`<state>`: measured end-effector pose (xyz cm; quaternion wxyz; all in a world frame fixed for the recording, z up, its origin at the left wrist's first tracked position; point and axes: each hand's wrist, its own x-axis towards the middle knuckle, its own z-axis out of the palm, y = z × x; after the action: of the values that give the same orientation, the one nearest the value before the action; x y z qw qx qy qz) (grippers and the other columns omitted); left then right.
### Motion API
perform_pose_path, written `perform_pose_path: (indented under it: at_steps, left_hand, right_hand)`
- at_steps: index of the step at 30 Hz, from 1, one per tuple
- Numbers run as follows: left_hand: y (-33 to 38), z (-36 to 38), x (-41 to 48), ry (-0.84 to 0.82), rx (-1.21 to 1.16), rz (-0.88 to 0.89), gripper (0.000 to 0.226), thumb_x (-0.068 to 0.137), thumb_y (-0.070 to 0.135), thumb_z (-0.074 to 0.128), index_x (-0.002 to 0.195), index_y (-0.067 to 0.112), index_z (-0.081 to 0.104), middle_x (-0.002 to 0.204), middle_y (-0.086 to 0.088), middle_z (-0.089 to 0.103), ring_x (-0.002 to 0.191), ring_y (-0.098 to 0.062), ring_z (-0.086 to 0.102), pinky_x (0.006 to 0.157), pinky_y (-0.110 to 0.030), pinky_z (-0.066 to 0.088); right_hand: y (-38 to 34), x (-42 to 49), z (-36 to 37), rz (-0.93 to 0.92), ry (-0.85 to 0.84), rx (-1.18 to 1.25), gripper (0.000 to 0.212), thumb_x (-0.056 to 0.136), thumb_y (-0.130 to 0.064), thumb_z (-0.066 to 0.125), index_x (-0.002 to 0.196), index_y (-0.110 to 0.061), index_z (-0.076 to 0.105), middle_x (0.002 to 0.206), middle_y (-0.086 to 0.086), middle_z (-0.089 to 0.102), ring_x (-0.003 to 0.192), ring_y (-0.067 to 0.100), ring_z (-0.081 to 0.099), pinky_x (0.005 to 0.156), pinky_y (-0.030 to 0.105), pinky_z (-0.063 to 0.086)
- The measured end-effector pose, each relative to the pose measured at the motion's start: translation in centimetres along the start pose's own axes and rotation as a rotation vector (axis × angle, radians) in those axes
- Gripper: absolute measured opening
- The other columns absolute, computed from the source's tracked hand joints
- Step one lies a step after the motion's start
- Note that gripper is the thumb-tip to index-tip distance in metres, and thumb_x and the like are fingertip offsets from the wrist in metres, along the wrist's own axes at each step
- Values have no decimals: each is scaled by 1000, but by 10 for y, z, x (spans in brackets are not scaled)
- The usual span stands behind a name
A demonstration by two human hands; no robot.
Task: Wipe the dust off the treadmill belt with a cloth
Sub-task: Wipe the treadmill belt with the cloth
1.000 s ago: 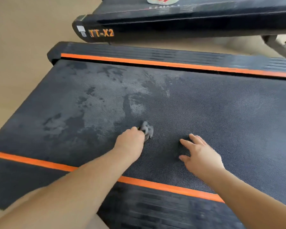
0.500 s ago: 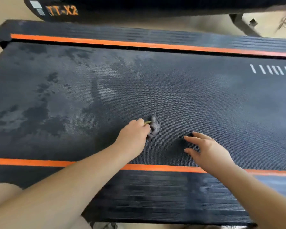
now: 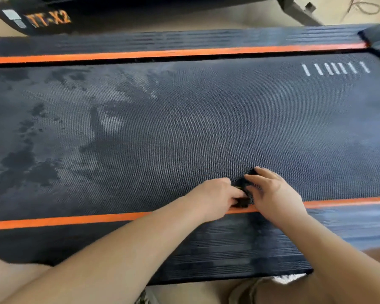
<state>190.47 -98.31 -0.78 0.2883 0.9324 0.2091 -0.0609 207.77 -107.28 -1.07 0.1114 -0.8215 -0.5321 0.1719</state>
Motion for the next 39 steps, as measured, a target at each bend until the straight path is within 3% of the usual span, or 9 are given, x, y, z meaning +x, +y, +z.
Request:
perform_pose_path:
  at_steps: [11,13,15,19,23,26,31,36,39]
  left_hand:
    - [-97,-43,-122,21,318,-106,24,96,12,53,103,33,63,83,9,34,66,-11,36,52,-33,41]
    - [-92,-41,-128,95,286,-118,18,93,14,55,96,28,66,81,13,33,67,-7,32,53,-32,43]
    - [-65,-25,-103,106,111,-153,18,95,21,50,100,29,65,86,8,45,72,-15,48,63,-37,50]
    - [-16,1,-28,93,-110,-167,25,97,24,49,111,30,68,99,-3,53,89,-30,58,76,-45,53]
    - [-33,-6,-53,114,64,-111,27,99,16,47,111,32,64,91,1,41,79,-21,44,65,-42,51]
    - [-70,-31,-112,-18,223,-187,28,98,13,47,110,36,57,93,4,37,80,-18,40,65,-40,50]
    - [-103,-87,-184,-249,233,-585,25,97,16,49,110,33,63,89,3,40,92,-28,55,83,-39,51]
    - [-97,-86,-177,277,-9,-597,29,94,22,58,119,30,70,95,-2,55,95,-25,57,80,-31,43]
    - [-101,-66,-173,371,-183,-569,37,93,25,61,129,27,66,101,-5,58,99,-26,59,87,-34,48]
  right_hand:
    - [-32,9,14,-223,-200,-7,44,94,-45,70,137,-45,62,165,-10,35,157,21,24,125,45,29]
    - [-40,10,17,-212,-306,-57,46,98,-45,64,143,-48,56,169,-11,23,159,21,11,129,48,15]
    - [-44,12,17,-197,-357,-75,45,102,-38,59,144,-50,52,171,-12,18,160,21,6,128,48,11]
    - [-44,22,0,-146,-443,-43,60,98,-16,52,134,-64,50,166,-24,18,158,10,11,126,40,26]
    - [-44,24,-2,-139,-481,-52,72,94,-3,47,139,-59,50,167,-26,16,158,8,9,124,40,29]
    - [-53,22,4,-109,-452,-81,60,98,-7,46,140,-50,56,169,-20,17,159,13,9,125,43,27]
    - [-96,8,3,-113,-253,-125,39,103,-31,55,141,-36,60,158,-5,44,151,17,31,117,32,31]
    - [-158,7,15,-258,-232,50,47,99,-46,62,144,-42,56,154,-17,46,138,11,49,103,32,47]
    - [-181,18,37,-348,-230,48,53,96,-46,66,147,-42,53,155,-15,47,141,13,47,106,35,49]
